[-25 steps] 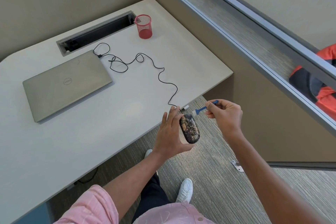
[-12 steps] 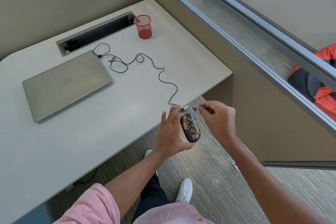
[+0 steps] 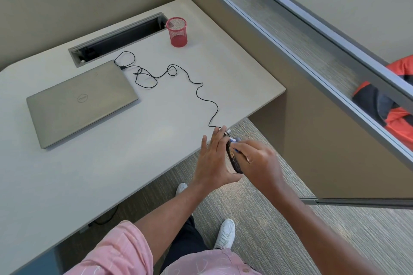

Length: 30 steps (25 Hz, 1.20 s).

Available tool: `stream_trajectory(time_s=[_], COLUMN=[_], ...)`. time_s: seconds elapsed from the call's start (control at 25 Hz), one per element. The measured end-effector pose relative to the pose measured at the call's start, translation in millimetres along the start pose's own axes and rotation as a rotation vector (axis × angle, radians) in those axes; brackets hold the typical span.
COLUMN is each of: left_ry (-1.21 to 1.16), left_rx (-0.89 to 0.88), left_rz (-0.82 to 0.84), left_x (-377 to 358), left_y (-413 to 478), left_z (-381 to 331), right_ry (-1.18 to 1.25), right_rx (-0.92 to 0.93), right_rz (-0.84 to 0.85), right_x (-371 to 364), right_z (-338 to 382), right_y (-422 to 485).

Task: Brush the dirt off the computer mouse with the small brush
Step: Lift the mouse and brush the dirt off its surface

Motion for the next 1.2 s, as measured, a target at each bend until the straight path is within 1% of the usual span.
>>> stream_trajectory(time_s=[0.2,0.32,0.48,0.72,0.88,1.08,1.2], left_ry=[-0.006,0.001,-0.010,-0.001,-0.009,-0.001,-0.008], left_rx=[-0.001,0.004,-0.007,-0.027,-0.028,-0.012,-0.027], left_rz=[0.004,0.035,0.019,0.033,0.044,0.036,0.010], left_x=[-2.2,-0.7,1.8,0.9,0.1,0.9,0.7], left_y=[-0.2,0.4,0.9,3.7,3.8,2.4,1.5], left_z=[0.5,-0.4,-1.2,-0.4,1.1,0.3,-0.4], right_ry=[-0.006,0.010,-0.028,-0.020,0.016,0.060,0.043], right_rx=[0.098,0.158,0.144,0.171,0.124,0.074,0.012], right_rz=[0.005,0.004,-0.015,0.029,0.034,-0.070,-0.081], right_x=[-0.1,2.6,9.1,1.7,-1.2,10.8,13.8], right_z=[2.7,-1.3,-16.0,-11.9,-2.5,-7.4,-15.9], right_y=[-9.2,-13.5,-10.7,-11.1,-13.5,-10.6,-5.4])
Point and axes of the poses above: each hand's wrist, its own y-axis towards the middle knuckle, its own x-axis out of the back of the hand, z = x × y, the point moved 2 cm from there along y, towards the middle knuckle, and after that the axes turned 6 degrees about z, right-handed, at the moved point
